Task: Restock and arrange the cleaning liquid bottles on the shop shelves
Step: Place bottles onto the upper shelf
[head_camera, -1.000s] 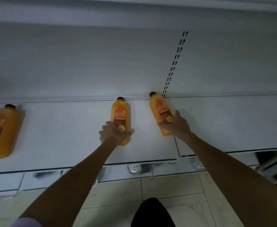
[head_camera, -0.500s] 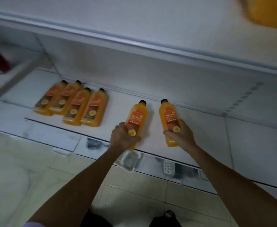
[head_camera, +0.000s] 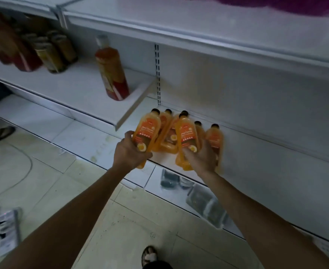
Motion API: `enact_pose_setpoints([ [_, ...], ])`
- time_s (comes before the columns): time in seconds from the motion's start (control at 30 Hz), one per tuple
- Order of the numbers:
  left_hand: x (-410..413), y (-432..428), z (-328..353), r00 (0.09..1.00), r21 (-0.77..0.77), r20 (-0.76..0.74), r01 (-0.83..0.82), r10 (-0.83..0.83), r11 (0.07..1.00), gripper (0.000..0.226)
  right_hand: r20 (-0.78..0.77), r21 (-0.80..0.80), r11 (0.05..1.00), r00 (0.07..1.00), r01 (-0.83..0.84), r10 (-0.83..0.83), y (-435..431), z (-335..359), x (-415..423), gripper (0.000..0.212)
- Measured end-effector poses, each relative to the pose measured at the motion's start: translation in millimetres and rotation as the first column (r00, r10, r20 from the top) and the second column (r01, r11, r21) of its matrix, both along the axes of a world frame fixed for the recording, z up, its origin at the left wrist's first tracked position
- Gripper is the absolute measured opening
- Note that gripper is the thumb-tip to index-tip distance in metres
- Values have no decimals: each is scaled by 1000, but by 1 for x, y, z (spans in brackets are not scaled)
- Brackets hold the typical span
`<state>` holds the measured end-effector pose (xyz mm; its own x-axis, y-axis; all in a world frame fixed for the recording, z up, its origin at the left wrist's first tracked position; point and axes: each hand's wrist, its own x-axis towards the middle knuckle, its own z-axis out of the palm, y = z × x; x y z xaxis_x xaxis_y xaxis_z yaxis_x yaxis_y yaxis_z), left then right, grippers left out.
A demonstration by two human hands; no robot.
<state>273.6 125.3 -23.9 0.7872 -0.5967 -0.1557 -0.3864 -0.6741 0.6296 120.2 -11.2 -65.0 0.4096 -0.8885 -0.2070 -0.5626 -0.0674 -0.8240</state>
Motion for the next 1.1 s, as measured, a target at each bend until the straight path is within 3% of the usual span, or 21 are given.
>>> enact_pose_setpoints([
  [0.13, 24, -13, -15, 998, -36, 14, 58, -57, 998, 79, 12, -56, 996, 997, 72, -72, -4, -14, 28, 74],
  [0.23, 26, -33, -29, 994, -24, -14, 108, -108, 994, 81, -74, -55, 985, 984, 161, -165, -12, -17, 41, 70],
  [0.37, 26, -65, -43, 984, 101, -25, 179, -177, 979, 88, -308, -100, 995, 950, 26, -55, -25, -12, 44, 72],
  [0.53, 31, -83, -35, 963, 224, 0, 262, -269, 939, 98, -308, -148, 989, 951, -30, -17, -39, -16, 10, 75],
  [0.7, 24, -70, -4, 916, 53, 152, 367, -371, 929, 96, -426, -251, 966, 903, -53, -61, -40, 13, -20, 44],
  [0.83, -5, -53, 37, 888, -13, 178, 433, -424, 901, 77, -409, -321, 937, 912, -142, -2, -35, 41, -34, 50],
  [0.97, -60, -35, 76, 811, -14, 302, 529, -501, 849, 58, -340, -326, 937, 940, -122, 4, -18, 83, -77, 59],
  [1.1, -129, -34, 114, 737, -69, 404, 615, -542, 786, 53, -246, -459, 884, 969, -86, -33, -3, 130, -149, 51],
])
